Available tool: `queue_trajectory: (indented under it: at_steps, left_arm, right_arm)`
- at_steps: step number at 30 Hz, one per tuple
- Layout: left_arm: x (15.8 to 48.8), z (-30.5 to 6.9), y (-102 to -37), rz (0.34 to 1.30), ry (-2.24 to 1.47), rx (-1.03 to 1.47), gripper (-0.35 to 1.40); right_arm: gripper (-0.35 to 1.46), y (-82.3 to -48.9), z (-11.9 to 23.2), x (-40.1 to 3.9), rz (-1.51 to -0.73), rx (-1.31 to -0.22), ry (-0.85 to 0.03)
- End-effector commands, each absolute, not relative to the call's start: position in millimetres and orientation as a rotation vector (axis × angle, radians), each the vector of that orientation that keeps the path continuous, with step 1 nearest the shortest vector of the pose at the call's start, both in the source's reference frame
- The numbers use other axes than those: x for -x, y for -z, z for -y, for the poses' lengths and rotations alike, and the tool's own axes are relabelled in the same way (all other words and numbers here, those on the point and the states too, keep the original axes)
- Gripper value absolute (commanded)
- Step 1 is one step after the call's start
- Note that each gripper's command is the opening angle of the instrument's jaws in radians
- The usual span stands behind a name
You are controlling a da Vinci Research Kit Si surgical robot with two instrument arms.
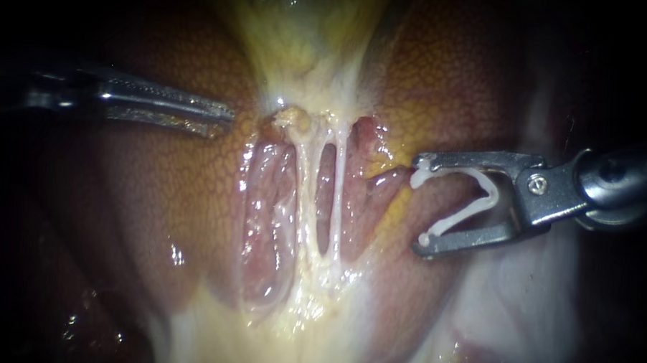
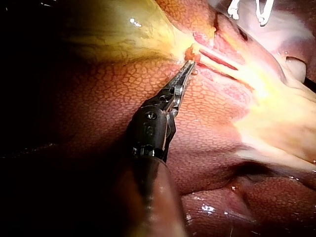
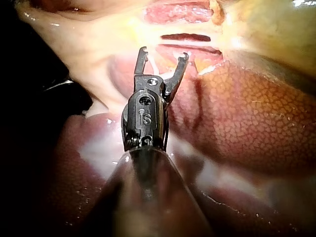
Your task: Grabbing gallbladder
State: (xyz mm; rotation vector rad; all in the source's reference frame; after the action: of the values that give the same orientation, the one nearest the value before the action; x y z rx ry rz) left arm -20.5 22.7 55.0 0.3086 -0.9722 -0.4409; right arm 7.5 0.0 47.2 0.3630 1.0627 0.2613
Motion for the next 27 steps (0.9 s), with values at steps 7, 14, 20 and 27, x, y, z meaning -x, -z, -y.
queue_trajectory:
  at_steps: [7, 14, 20, 27]
  left_arm:
    - [20.5, -22.7, -55.2, 0.971, 0.450, -0.316, 0.07]
    - [20.6, -22.6, -55.2, 0.970, 0.453, -0.310, 0.71]
    - [21.0, -22.7, -55.2, 0.969, 0.456, -0.306, 0.74]
    - [23.0, -23.1, -55.7, 0.964, 0.466, -0.296, 0.69]
  right_arm:
    - [0.58, -47.2, -0.1, -7.5, -1.063, -0.363, -0.262]
    - [0.58, -47.2, -0.1, -7.5, -1.063, -0.363, -0.262]
    - [0.57, -47.2, -0.1, -7.5, -1.063, -0.363, -0.262]
    - [0.57, -47.2, -0.1, -7.5, -1.063, -0.363, -0.262]
